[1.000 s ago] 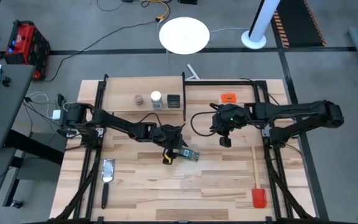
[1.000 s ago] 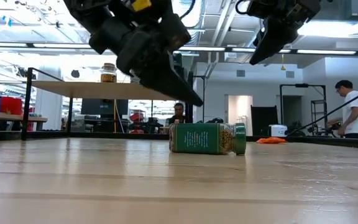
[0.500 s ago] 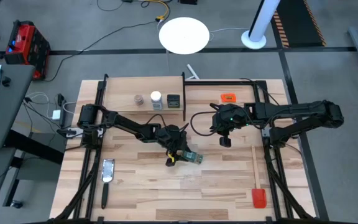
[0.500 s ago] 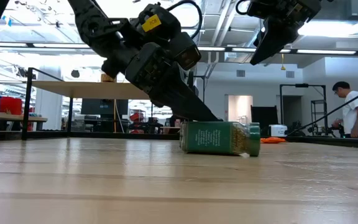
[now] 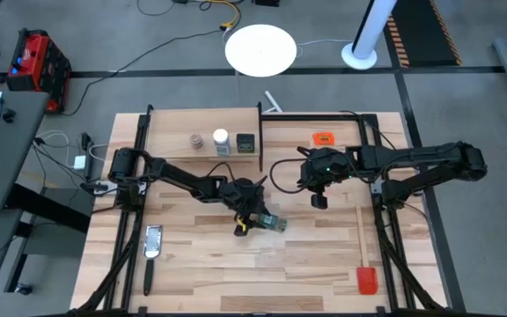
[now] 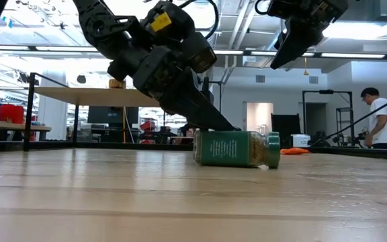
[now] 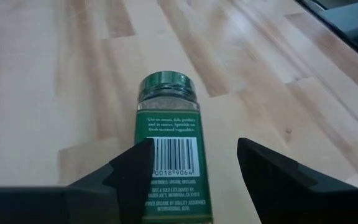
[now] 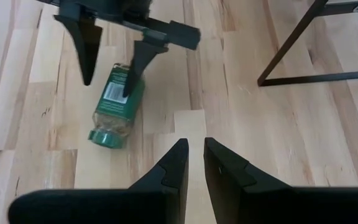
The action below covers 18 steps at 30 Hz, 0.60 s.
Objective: Shelf spices
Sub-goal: Put the green seasoning bottle on the shelf
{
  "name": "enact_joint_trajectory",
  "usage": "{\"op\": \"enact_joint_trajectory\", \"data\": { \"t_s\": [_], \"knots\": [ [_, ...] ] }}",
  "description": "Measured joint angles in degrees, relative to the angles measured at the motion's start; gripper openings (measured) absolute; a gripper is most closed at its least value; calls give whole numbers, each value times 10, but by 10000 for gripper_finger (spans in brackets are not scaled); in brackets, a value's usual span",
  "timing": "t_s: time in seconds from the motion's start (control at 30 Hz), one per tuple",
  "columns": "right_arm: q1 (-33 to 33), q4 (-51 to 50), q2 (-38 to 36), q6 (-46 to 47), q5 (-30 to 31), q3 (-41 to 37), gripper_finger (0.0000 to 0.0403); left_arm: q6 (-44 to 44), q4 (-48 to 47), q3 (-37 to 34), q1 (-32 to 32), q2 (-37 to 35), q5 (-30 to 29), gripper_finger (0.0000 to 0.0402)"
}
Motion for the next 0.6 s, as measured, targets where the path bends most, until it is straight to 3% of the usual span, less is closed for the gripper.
{"op": "enact_joint_trajectory", "data": {
  "t_s": [0.6],
  "knots": [
    [0, 5, 0, 5, -1, -16, 56, 46, -65, 28, -5, -7, -25, 224]
  ]
}}
